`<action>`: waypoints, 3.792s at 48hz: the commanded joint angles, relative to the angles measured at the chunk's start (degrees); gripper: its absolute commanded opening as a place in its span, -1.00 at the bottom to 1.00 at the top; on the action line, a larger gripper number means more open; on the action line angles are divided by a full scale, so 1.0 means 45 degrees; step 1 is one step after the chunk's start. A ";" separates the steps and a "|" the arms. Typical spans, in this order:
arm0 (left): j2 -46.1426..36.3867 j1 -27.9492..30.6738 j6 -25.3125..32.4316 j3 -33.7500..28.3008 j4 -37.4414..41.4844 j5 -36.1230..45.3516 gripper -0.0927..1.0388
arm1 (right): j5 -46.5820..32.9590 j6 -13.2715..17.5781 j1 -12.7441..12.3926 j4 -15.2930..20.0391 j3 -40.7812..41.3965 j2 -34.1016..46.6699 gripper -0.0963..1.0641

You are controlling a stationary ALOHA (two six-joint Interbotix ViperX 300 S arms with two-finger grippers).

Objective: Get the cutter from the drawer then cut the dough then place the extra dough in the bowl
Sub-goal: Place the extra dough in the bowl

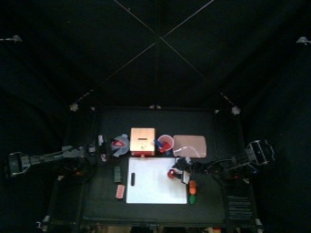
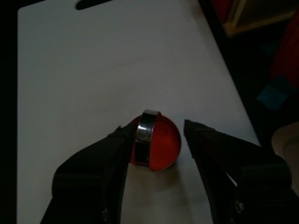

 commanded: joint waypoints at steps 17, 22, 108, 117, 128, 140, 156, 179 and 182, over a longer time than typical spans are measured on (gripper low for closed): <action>0.0039 -0.0039 0.1191 -0.0430 -0.0371 0.0488 0.80 | 0.0000 0.0000 -0.0078 0.0020 -0.0410 -0.0098 0.63; 0.0039 -0.0039 0.1211 -0.0430 -0.0371 0.0488 0.88 | 0.0000 0.0000 -0.0098 0.0000 -0.0430 -0.0078 0.63; 0.0566 -0.0371 0.1875 -0.0566 -0.0313 0.0566 0.90 | 0.0020 0.0000 -0.0137 0.0020 -0.0430 -0.0059 0.63; 0.0566 -0.0371 0.1953 -0.0586 -0.0195 0.0566 0.90 | 0.0020 0.0000 -0.0137 0.0020 -0.0430 -0.0039 0.63; 0.0566 -0.0371 0.2754 -0.0625 -0.0020 0.0469 0.90 | 0.0020 0.0020 -0.0137 0.0020 -0.0449 0.0059 0.63; 0.0566 -0.0391 0.3418 -0.0781 -0.0020 0.0430 0.90 | 0.0020 0.0020 -0.0137 0.0020 -0.0508 0.0117 0.63; 0.0547 -0.0391 0.4043 -0.0742 -0.0039 0.1035 0.90 | 0.0195 0.0020 -0.0137 0.0020 -0.0527 0.0117 0.63; 0.0547 -0.0391 0.4082 -0.0723 0.0000 0.1133 0.90 | 0.0195 0.0000 -0.0137 0.0020 -0.0566 0.0117 0.63; 0.0547 -0.0391 0.4082 -0.0723 0.0000 0.1133 0.90 | 0.0195 0.0000 -0.0137 0.0020 -0.0566 0.0117 0.63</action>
